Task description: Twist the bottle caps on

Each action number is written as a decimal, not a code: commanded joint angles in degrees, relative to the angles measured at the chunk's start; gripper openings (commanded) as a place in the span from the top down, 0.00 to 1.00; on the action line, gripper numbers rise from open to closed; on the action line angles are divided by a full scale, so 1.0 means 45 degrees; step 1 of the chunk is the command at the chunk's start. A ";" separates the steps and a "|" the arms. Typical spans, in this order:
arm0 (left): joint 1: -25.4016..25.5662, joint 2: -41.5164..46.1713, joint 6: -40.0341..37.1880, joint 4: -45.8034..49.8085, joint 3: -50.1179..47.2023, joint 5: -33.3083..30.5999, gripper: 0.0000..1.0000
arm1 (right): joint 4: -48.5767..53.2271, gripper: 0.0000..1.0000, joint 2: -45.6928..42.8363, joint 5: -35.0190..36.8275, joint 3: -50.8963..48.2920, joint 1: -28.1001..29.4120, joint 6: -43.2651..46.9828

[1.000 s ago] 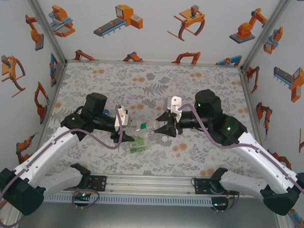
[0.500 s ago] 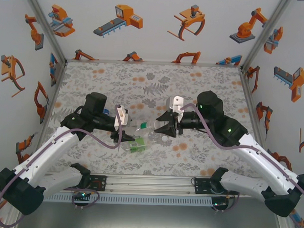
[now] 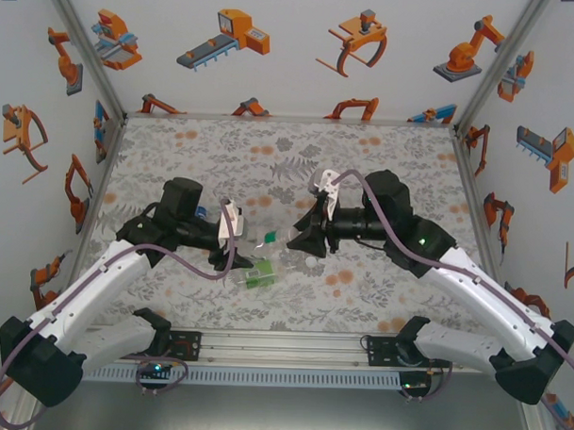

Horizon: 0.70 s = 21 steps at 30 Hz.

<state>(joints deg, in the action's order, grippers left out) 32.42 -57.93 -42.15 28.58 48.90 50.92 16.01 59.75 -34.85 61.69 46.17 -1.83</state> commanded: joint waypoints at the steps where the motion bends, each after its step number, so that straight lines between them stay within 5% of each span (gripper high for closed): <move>1: 0.0216 0.0331 0.0363 -0.1916 0.0067 0.0974 1.00 | -0.0354 1.00 0.0322 0.1702 -0.0588 0.0247 -0.4071; 9: 0.0216 0.0267 0.0260 -0.1922 0.0011 0.0447 1.00 | 0.3685 1.00 0.0993 0.4672 0.0537 0.0234 -1.3827; 12: 0.0216 0.0197 0.0176 -0.1970 -0.0008 0.0252 1.00 | 0.2108 1.00 0.0633 0.4421 -0.0473 0.0256 -1.6243; 15: 0.0219 0.0053 0.0071 -0.1995 0.0041 0.0286 1.00 | 0.1783 1.00 0.0262 0.5196 -0.0716 0.0267 -1.6450; 21: 0.0236 -0.0094 -0.0026 -0.1993 0.0069 0.0587 1.00 | 0.1453 0.65 0.0311 0.5171 0.0172 0.0261 -1.3539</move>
<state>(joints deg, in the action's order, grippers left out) 32.67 -59.07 -41.17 25.28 47.94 45.78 22.65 60.71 -13.56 60.90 46.96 -67.92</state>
